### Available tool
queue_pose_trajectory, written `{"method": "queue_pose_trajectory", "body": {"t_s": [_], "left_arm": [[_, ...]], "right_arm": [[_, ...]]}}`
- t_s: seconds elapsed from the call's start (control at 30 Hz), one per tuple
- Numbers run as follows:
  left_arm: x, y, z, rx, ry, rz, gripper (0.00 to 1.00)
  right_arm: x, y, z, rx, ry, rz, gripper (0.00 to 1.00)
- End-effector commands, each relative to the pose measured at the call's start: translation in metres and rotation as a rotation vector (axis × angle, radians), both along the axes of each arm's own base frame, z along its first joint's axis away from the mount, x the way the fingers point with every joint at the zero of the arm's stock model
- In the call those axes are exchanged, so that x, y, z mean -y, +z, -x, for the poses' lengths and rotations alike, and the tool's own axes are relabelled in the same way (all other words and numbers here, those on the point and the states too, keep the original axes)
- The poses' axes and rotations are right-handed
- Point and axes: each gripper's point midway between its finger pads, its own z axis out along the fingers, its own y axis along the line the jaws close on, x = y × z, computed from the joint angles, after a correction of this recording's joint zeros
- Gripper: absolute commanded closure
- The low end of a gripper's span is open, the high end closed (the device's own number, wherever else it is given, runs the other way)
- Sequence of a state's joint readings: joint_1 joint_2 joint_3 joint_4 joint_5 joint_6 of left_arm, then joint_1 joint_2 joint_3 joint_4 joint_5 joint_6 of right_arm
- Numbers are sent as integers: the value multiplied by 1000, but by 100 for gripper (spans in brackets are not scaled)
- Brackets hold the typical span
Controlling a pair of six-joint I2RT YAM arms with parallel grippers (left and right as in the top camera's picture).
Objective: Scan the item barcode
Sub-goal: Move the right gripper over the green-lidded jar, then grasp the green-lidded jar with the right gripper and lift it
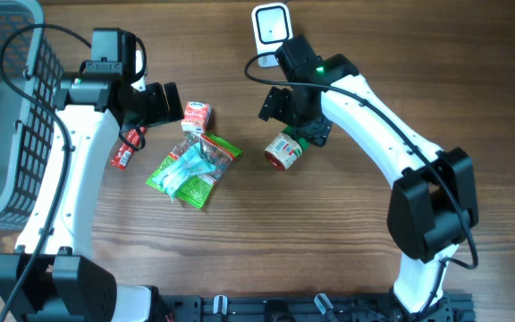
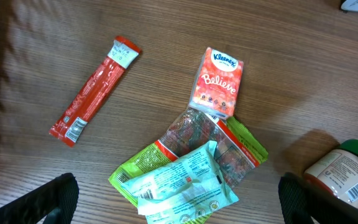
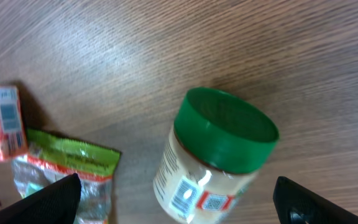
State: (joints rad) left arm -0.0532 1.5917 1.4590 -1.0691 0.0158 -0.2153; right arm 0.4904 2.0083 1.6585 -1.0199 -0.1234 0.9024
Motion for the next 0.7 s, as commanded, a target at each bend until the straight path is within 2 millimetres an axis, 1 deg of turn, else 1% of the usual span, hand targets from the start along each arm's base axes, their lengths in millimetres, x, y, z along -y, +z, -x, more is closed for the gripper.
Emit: {"method": "queue_pose_trajectory", "body": {"t_s": [0.0, 0.1, 0.23, 0.4, 0.53, 0.57, 0.6, 0.67], "left_arm": [[-1, 0, -1, 2, 4, -5, 0], [-1, 0, -1, 2, 4, -5, 0], [-1, 0, -1, 2, 4, -5, 0], [-1, 0, -1, 2, 4, -5, 0], [-1, 0, -1, 2, 4, -5, 0], [-1, 0, -1, 2, 4, -5, 0], [-1, 0, -1, 2, 4, -5, 0], [-1, 0, -1, 2, 4, -5, 0]], "right_arm": [[-3, -19, 5, -52, -63, 0, 0], [-1, -28, 8, -64, -66, 8, 1], [-1, -37, 8, -65, -67, 8, 1], [3, -54, 21, -123, -87, 22, 1], [1, -57, 26, -137, -70, 23, 2], [0, -57, 27, -136, -65, 23, 4], [0, -57, 27, -132, -44, 24, 9], [0, -58, 28, -125, 16, 30, 23]]}}
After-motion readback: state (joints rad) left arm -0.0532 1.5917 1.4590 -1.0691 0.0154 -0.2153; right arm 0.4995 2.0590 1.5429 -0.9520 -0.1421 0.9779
